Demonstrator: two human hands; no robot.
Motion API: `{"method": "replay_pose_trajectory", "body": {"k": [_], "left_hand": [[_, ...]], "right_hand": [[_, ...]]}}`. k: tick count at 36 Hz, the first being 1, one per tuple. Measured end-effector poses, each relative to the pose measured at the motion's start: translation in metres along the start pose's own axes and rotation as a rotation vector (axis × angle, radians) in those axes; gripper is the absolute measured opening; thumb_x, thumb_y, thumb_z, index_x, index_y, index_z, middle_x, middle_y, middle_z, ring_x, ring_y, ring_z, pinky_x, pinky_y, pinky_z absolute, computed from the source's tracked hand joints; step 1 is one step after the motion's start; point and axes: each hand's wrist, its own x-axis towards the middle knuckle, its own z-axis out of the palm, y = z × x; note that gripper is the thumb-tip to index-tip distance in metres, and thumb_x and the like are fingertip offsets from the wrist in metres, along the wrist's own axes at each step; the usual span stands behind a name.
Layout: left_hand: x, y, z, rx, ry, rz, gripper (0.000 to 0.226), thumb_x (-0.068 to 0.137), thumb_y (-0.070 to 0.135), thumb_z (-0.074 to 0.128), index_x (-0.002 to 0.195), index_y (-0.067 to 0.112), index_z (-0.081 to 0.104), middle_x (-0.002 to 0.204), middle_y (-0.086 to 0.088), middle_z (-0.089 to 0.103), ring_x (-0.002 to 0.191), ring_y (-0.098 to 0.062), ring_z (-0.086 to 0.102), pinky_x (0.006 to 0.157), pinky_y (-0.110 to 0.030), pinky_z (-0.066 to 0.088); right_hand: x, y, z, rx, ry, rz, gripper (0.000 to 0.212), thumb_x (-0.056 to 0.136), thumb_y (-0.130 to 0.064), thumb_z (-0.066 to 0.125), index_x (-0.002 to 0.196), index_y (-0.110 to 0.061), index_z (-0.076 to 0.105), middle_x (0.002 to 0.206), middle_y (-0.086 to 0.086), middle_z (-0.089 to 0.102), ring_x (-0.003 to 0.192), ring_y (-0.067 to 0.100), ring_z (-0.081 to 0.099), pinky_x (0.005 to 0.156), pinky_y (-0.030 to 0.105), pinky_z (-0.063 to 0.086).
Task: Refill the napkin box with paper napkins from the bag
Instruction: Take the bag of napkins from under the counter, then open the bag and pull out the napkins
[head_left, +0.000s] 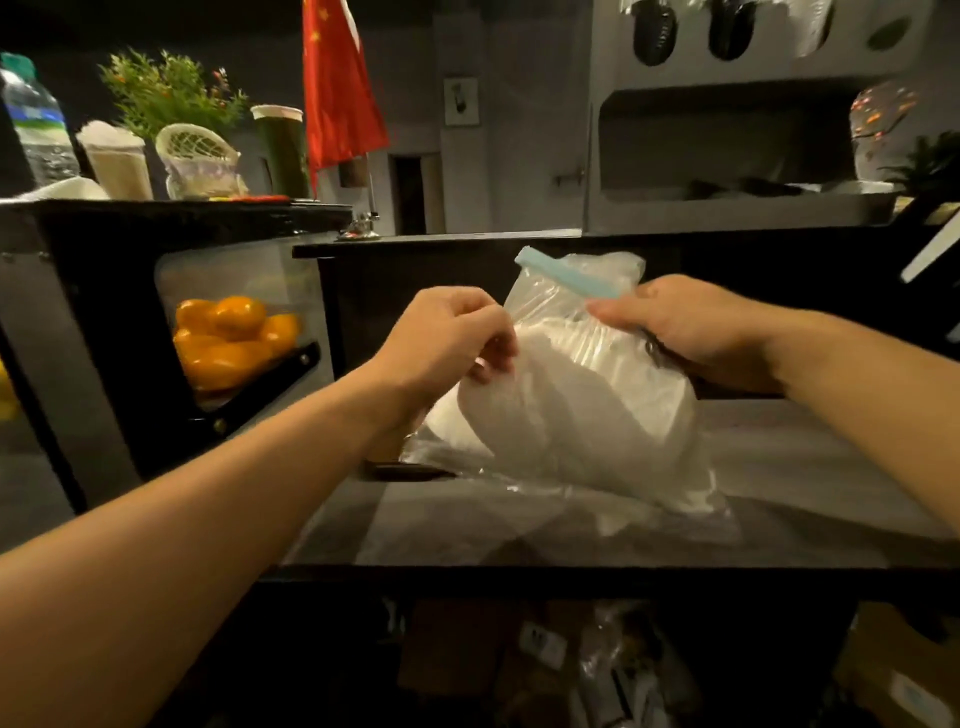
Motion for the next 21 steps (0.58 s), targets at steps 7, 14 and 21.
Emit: {"method": "replay_pose_trajectory", "body": {"k": [7,14,21], "left_hand": [[0.069,-0.006,0.026,0.165,0.006,-0.075,0.063,0.082,0.053,0.074,0.131,0.024,0.048,0.117,0.009,0.057,0.100,-0.007,0.058,0.069,-0.017,0.045],[0.105,-0.028,0.057,-0.113,-0.337,-0.125,0.035,0.087,0.034,0.075,0.120,0.026,0.066,0.103,0.004,0.077,0.094,-0.014,0.075,0.078,-0.031,0.061],[0.121,-0.048,0.079,-0.143,-0.278,-0.085,0.024,0.082,0.030,0.078,0.104,0.023,0.071,0.093,0.004,0.077,0.086,-0.009,0.075,0.067,-0.022,0.060]], "right_hand": [[0.034,0.010,-0.052,-0.039,0.082,0.001,0.039,0.092,-0.051,0.063,0.098,-0.014,0.070,0.070,-0.003,0.076,0.060,0.010,0.072,0.063,0.031,0.051],[0.065,0.041,-0.057,-0.023,0.040,-0.015,0.039,0.082,-0.051,0.068,0.091,-0.013,0.070,0.066,-0.006,0.074,0.057,0.007,0.070,0.048,0.020,0.051],[0.078,0.080,-0.044,-0.206,0.022,-0.045,0.031,0.088,-0.049,0.070,0.074,-0.022,0.063,0.050,-0.017,0.055,0.045,-0.004,0.050,0.046,0.013,0.039]]}}
